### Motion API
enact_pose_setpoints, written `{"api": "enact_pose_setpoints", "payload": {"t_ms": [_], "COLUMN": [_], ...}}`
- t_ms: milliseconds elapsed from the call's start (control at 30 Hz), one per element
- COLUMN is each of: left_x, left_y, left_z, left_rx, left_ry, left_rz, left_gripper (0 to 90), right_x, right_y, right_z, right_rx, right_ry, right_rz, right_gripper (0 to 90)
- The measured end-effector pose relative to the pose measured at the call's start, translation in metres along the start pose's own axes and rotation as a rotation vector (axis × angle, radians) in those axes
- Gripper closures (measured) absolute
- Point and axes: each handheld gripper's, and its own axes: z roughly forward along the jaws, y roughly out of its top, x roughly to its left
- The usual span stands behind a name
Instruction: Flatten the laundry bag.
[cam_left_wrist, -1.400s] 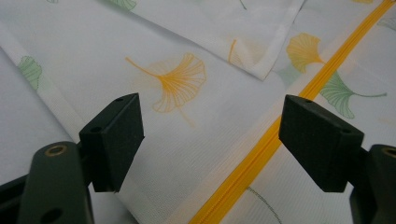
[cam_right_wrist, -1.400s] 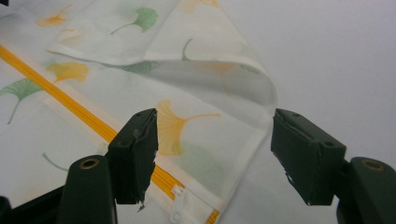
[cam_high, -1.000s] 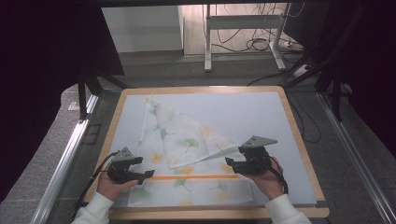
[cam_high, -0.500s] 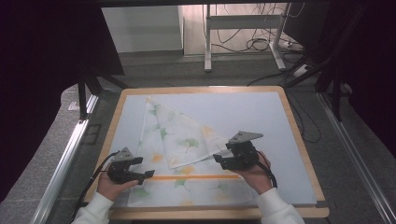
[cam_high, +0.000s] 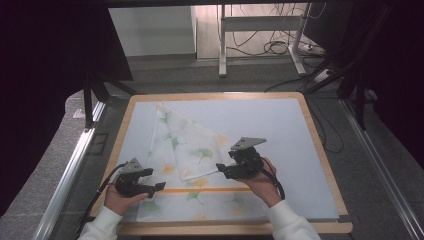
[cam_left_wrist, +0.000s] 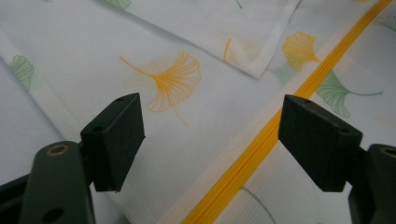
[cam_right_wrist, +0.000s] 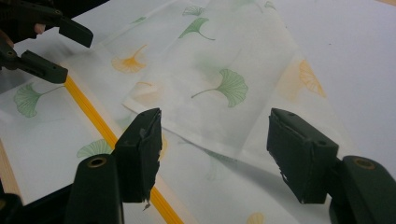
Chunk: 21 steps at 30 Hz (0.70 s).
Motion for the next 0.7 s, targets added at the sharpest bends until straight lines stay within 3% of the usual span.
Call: {"api": "enact_pose_setpoints", "payload": {"t_ms": [700], "left_x": [-0.001], "left_y": [0.001], "left_z": [0.004], "left_rx": [0.013], "left_ry": [-0.004], "left_rz": [0.011], "left_gripper": [22.4], "right_x": [0.017], "right_y": [0.021], "right_z": [0.040], "right_rx": [0.035], "right_ry": [0.037], "right_rz": [-0.021], "right_gripper": [34.3]}}
